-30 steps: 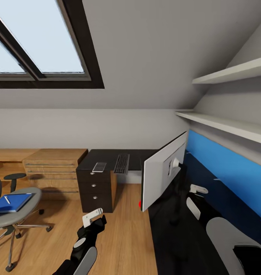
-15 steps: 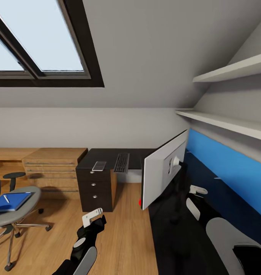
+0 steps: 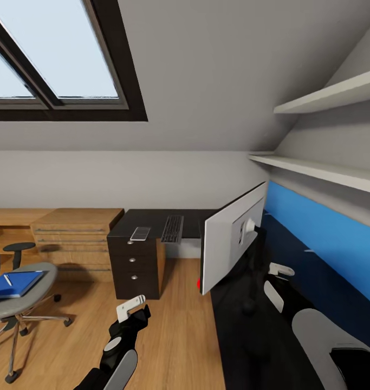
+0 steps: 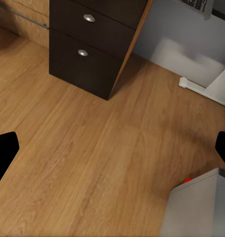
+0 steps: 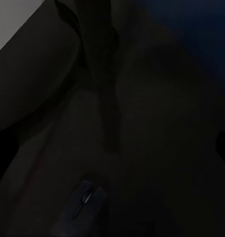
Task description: In the bedroom, organize the workspace by keeping the computer under the desk, ensuring the monitor is on the desk, placing the keyboard on the desk next to the monitor, placing the mouse on the desk next to the keyboard, moving the folder from the swivel chair onto the desk next to the mouse, stacking the notebook on top of the folder with the pen on top of the notebook, and positioning the swivel chair next to the desk.
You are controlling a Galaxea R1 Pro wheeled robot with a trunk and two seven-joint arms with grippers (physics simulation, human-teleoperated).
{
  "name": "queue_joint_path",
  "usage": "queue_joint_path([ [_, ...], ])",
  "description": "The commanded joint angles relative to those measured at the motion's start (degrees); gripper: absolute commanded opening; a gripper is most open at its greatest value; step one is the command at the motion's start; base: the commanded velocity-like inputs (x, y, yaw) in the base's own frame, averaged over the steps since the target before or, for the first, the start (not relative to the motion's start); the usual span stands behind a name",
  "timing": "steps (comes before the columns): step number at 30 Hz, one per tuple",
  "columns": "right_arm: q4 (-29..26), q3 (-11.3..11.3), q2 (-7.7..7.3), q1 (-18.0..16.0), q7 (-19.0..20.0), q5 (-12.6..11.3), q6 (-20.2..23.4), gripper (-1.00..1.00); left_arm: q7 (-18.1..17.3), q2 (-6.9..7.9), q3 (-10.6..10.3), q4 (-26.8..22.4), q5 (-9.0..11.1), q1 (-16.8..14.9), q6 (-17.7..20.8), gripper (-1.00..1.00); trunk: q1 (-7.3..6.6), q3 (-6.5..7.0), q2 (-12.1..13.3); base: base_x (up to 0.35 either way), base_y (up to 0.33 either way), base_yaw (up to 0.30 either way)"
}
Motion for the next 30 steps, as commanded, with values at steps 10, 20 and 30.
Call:
queue_joint_path([
  [10,-0.23,0.18,0.01,-0.02,-0.41,-0.57,0.33,1.0,0.42,0.07,-0.14,-0.09,0.16,-0.06,0.26,1.0,1.11,-0.98,-2.08,0.0,0.0,0.0],
  [20,-0.19,0.06,0.0,-0.02,-0.35,-0.57,0.36,1.0,0.42,0.27,-0.17,-0.02,0.25,-0.08,0.33,1.0,1.11,-0.98,-2.08,0.037,0.0,0.0],
  [30,-0.18,0.12,-0.01,-0.02,-0.34,-0.57,0.36,1.0,0.42,0.22,-0.24,-0.01,0.09,-0.02,0.35,1.0,1.11,-0.98,-2.08,0.085,0.0,0.0],
])
